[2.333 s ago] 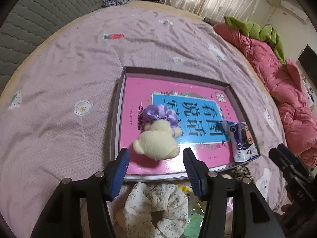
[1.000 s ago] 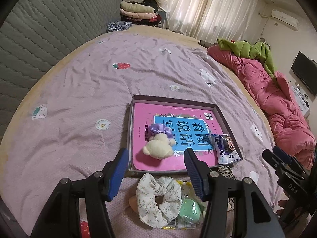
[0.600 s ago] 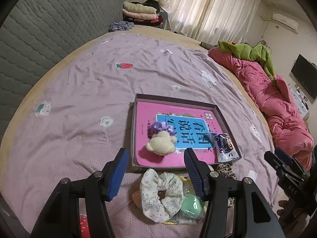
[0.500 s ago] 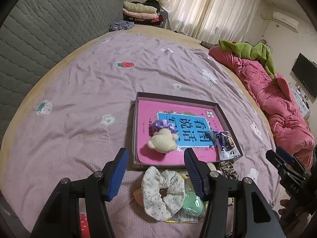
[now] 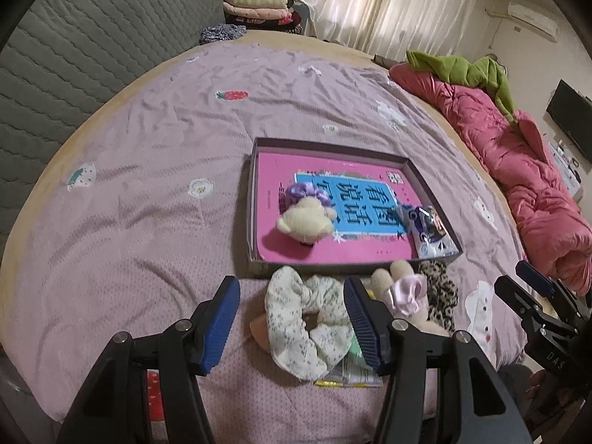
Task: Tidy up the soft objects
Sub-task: 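Grasp the floral scrunchie with the left gripper while the right gripper grasps the leopard scrunchie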
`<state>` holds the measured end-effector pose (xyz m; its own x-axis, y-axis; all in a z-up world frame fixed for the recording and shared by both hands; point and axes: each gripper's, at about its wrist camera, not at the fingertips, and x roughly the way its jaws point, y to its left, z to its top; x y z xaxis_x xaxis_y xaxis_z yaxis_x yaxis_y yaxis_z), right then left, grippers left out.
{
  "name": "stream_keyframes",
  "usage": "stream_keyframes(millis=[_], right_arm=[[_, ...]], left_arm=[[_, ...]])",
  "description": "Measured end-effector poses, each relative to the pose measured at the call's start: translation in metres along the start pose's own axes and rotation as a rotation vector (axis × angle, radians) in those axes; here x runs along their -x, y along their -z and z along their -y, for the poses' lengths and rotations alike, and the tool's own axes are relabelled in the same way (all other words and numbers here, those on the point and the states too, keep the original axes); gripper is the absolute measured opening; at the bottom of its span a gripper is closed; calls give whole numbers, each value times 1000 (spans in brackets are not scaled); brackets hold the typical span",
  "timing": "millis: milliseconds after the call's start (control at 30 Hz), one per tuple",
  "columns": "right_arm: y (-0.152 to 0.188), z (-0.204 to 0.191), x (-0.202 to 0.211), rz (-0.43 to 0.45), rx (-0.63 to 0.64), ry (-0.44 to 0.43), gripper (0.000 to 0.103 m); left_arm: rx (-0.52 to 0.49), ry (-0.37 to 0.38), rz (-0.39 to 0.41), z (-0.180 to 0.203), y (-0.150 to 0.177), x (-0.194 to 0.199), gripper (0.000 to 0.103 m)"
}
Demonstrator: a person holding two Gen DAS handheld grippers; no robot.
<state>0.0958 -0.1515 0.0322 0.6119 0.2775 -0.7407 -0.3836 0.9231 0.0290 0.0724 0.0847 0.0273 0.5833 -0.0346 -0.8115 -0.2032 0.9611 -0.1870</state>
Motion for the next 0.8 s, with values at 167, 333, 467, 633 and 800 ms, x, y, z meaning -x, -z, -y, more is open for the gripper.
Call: stream_keyframes(millis=[167,333,467,633,800], right_arm=[[11,-5,-4,-27,12,-7,73],[21,-7,-11,-54,24,-8,73],[27,-3,-18,-83,-1,-12,73],[30,-2,-24,-100,-2,-5,73],[34,-3,-29,-115,2,-7,73]], left_arm=[[-5,3,-19,0,9,-2,58],[-17,0,-38,-2,16,-5,58],[-14,-4,-54,-4,20,-8,58],[-8,-1,-73,-7,25,-13,58],[-19,-3,-94,-5,29,-19,58]])
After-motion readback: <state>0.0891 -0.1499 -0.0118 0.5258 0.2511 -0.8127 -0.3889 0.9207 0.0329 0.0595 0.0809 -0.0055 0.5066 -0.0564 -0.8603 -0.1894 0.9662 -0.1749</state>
